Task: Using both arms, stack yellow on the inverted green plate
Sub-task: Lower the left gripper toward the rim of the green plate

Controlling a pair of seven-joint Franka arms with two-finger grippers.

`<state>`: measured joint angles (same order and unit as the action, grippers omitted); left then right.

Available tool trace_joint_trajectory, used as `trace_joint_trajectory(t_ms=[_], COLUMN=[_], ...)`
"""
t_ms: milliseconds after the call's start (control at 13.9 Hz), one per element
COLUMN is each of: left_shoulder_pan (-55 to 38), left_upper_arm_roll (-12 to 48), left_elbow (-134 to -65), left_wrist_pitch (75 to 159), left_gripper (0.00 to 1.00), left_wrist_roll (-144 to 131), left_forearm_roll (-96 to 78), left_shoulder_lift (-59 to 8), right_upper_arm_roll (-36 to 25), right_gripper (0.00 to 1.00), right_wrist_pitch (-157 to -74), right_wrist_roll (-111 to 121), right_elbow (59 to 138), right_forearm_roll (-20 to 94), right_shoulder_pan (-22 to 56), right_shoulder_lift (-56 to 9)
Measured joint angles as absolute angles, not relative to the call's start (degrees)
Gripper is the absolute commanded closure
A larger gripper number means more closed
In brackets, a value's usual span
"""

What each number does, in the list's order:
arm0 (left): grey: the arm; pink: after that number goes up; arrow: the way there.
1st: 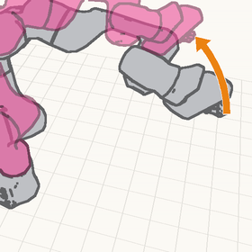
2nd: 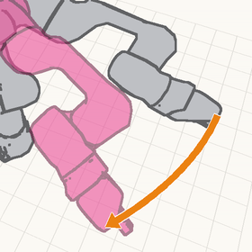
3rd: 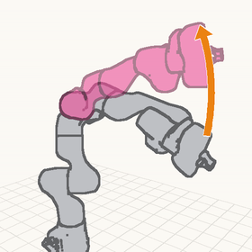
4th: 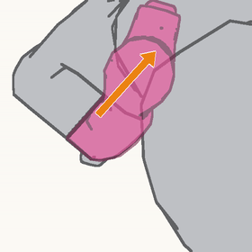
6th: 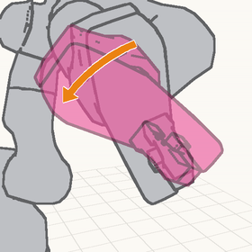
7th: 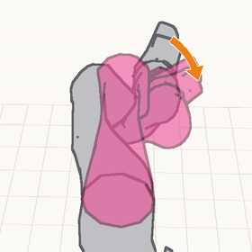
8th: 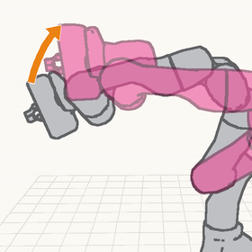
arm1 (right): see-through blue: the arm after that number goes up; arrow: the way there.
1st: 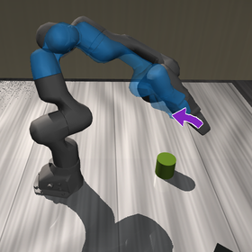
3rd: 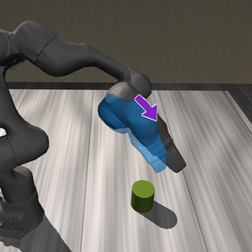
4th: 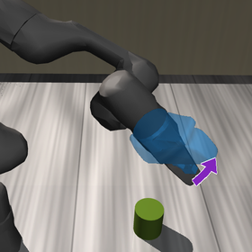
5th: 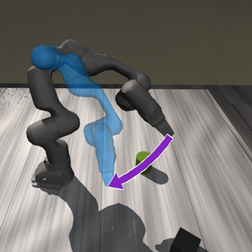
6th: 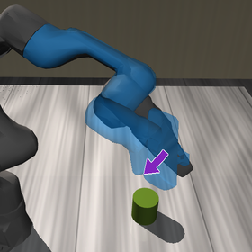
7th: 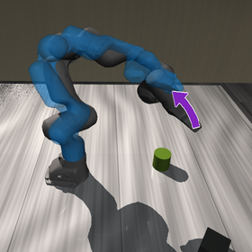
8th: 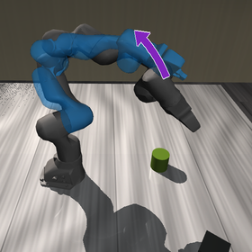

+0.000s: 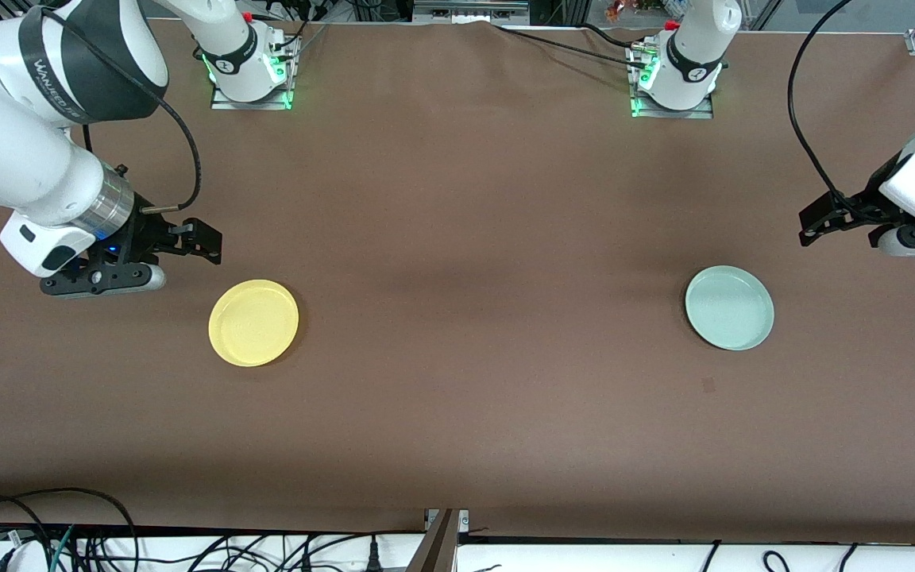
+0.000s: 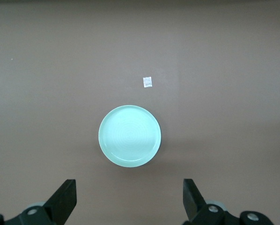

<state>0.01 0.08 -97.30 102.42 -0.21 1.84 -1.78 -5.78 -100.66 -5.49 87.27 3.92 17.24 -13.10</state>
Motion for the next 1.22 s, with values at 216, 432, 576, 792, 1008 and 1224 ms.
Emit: trace_joint_trajectory(t_ms=[216, 432, 576, 792, 1008, 1224], left_shoulder_pan=[0.2, 0.2, 0.2, 0.2, 0.2, 0.2], left_upper_arm_roll=[0.0, 0.0, 0.0, 0.1, 0.1, 0.0], left_elbow=[-96.3, -96.0, -95.9, -95.9, -95.9, -95.6], left_wrist_pitch=[102.3, 101.9, 101.0, 100.0, 99.5, 98.8], left_gripper=[0.0, 0.0, 0.0, 0.0, 0.0, 0.0], left_wrist_roll=[0.1, 0.2, 0.2, 0.3, 0.4, 0.4], left_forearm_roll=[1.8, 1.8, 1.8, 1.8, 1.8, 1.8], left_shoulder_lift=[-2.7, -2.9, -2.9, -2.9, -3.1, -4.7], right_upper_arm_roll=[-5.8, -5.8, -5.8, -5.8, -5.8, -5.8], right_gripper=[0.0, 0.0, 0.0, 0.0, 0.0, 0.0], right_wrist_pitch=[-100.7, -100.7, -100.7, -100.7, -100.7, -100.7], right_wrist_roll=[-5.5, -5.5, -5.5, -5.5, -5.5, -5.5], right_elbow=[87.3, 87.3, 87.3, 87.3, 87.3, 87.3], right_forearm_roll=[3.9, 3.9, 3.9, 3.9, 3.9, 3.9], right_shoulder_pan=[17.2, 17.2, 17.2, 17.2, 17.2, 17.2], right_shoulder_lift=[-13.1, -13.1, -13.1, -13.1, -13.1, -13.1])
